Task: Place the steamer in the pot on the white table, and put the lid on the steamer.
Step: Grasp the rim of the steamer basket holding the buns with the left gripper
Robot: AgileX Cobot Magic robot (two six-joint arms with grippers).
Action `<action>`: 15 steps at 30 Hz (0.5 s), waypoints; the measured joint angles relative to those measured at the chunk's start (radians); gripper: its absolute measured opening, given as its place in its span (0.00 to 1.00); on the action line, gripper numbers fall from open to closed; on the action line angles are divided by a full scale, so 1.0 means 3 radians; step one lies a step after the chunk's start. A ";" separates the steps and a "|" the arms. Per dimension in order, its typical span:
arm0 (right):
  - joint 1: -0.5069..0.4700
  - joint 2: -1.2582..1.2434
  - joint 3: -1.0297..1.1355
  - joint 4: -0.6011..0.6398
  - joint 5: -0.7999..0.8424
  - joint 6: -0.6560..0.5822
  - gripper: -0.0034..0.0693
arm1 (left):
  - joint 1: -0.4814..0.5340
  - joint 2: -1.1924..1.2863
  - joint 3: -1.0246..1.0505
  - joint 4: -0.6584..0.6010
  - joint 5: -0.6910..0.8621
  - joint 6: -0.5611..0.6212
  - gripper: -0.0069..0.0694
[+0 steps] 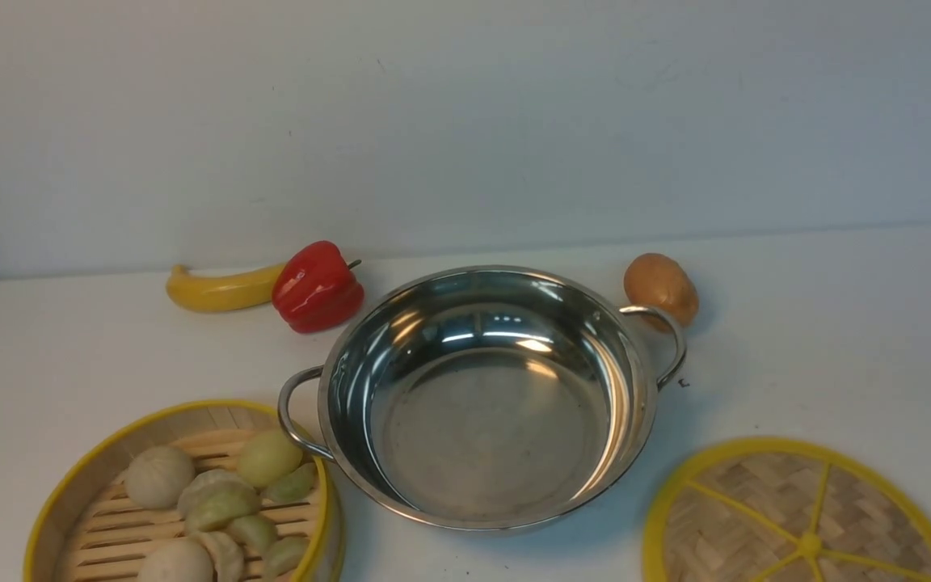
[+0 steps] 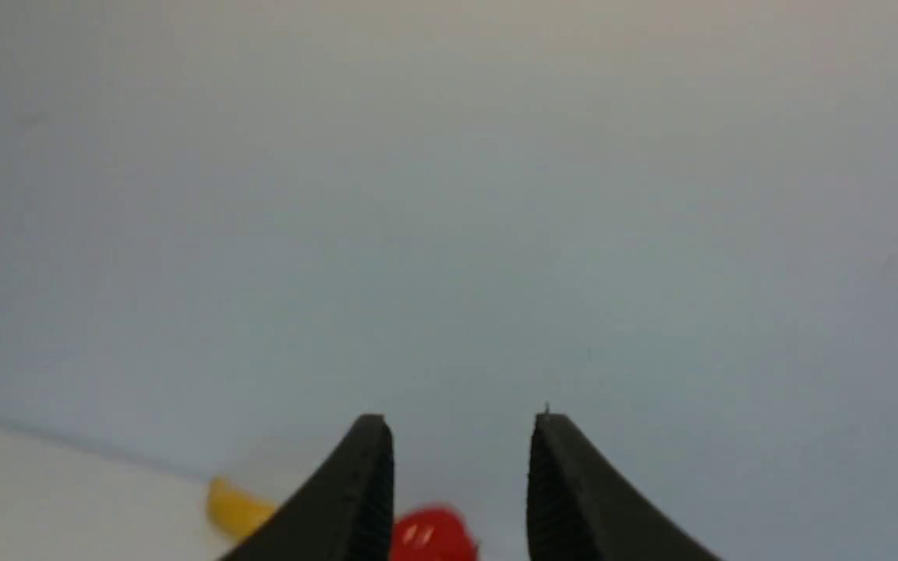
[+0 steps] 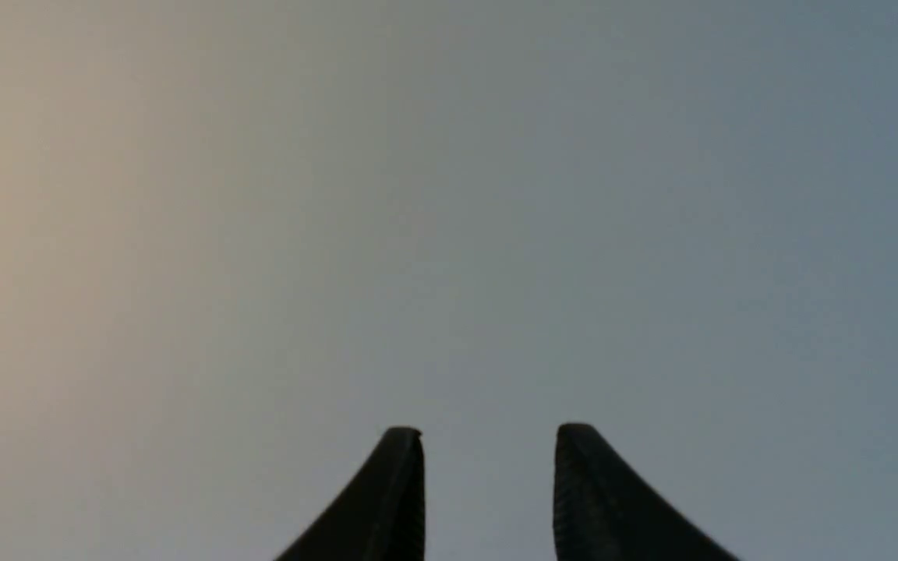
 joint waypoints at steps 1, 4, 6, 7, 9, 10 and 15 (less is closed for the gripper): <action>0.0000 0.0078 -0.0065 -0.0012 0.0121 0.0000 0.39 | 0.0000 0.0160 -0.0116 0.0106 0.0189 -0.0003 0.41; 0.0000 0.0455 -0.0311 -0.0037 0.0697 -0.0028 0.39 | 0.0003 0.0839 -0.0606 0.0338 0.0915 -0.0048 0.41; 0.0000 0.0660 -0.0402 -0.0037 0.1023 -0.0059 0.39 | 0.0003 0.1186 -0.0838 0.0446 0.1251 -0.0092 0.41; 0.0000 0.0783 -0.0440 -0.0031 0.1227 -0.0113 0.39 | 0.0003 0.1443 -0.1071 0.0553 0.1502 -0.0125 0.41; 0.0000 0.0948 -0.0462 0.0013 0.1474 -0.0207 0.39 | 0.0007 0.1802 -0.1328 0.0714 0.1881 -0.0167 0.41; 0.0000 0.1015 -0.0466 0.0048 0.1622 -0.0289 0.39 | 0.0007 0.1949 -0.1475 0.0809 0.2040 -0.0167 0.41; 0.0000 0.1325 -0.0470 0.0309 0.2101 -0.0829 0.39 | 0.0152 0.2613 -0.1892 0.1348 0.2626 -0.0199 0.41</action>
